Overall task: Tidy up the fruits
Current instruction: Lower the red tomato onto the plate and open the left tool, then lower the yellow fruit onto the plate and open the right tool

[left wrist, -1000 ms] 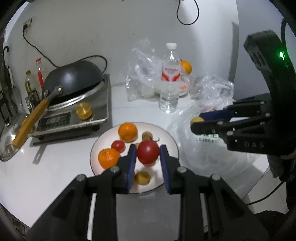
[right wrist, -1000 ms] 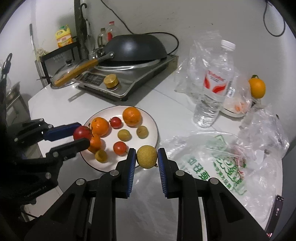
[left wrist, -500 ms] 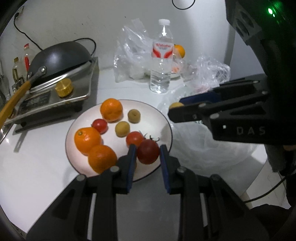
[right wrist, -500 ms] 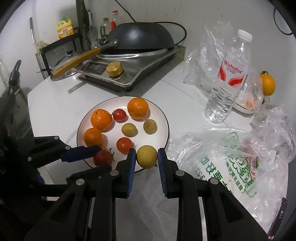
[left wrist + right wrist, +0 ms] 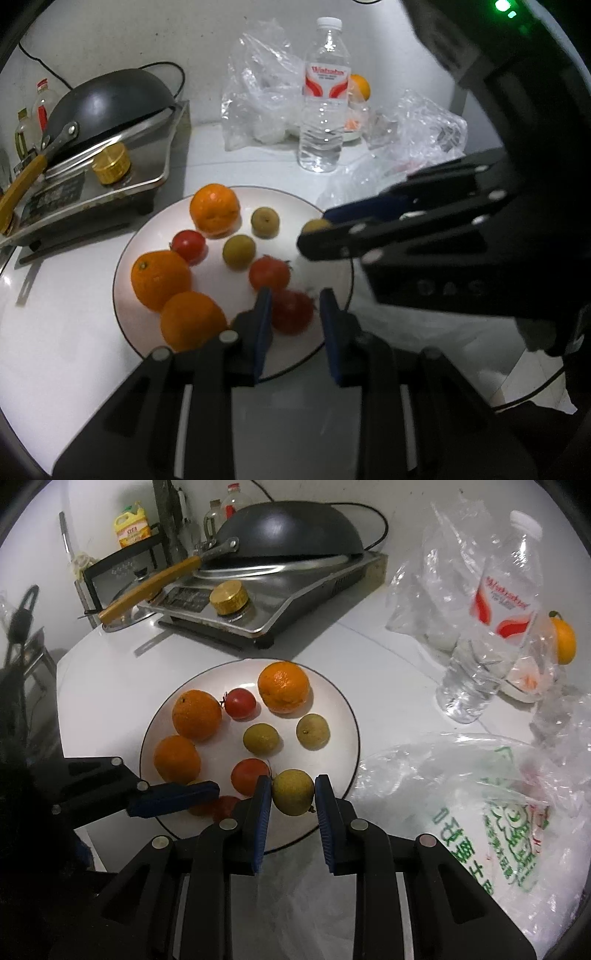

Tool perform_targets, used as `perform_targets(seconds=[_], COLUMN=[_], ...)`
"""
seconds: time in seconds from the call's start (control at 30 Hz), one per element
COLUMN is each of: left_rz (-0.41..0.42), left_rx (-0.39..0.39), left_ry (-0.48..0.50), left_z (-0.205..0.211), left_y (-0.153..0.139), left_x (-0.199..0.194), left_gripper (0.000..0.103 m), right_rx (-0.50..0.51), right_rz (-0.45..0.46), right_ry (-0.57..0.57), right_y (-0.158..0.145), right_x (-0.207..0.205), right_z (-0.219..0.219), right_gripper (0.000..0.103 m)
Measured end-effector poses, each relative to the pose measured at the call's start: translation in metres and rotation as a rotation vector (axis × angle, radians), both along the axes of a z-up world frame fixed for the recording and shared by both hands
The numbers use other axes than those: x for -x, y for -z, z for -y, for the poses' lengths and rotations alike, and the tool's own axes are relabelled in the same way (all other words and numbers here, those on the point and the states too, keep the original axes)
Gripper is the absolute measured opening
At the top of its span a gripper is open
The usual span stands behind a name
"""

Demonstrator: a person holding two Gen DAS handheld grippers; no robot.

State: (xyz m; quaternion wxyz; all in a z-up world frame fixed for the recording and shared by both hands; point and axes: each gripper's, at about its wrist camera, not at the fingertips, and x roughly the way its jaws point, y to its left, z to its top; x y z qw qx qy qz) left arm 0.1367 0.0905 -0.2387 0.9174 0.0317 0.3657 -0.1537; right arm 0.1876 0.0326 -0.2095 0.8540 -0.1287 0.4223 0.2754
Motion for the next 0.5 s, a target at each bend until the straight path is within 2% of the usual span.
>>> perform_targets(seconds=[0.5], left_rz=[0.037], left_rx=[0.008], left_ry=[-0.04], left_z=[-0.017], left_y=[-0.014], left_x=[0.017], left_gripper=[0.031], right_rx=[0.028], right_rz=[-0.046], right_ry=[0.009], right_y=[0.013], right_x=[-0.004], right_z=[-0.009], right_gripper=[0.026])
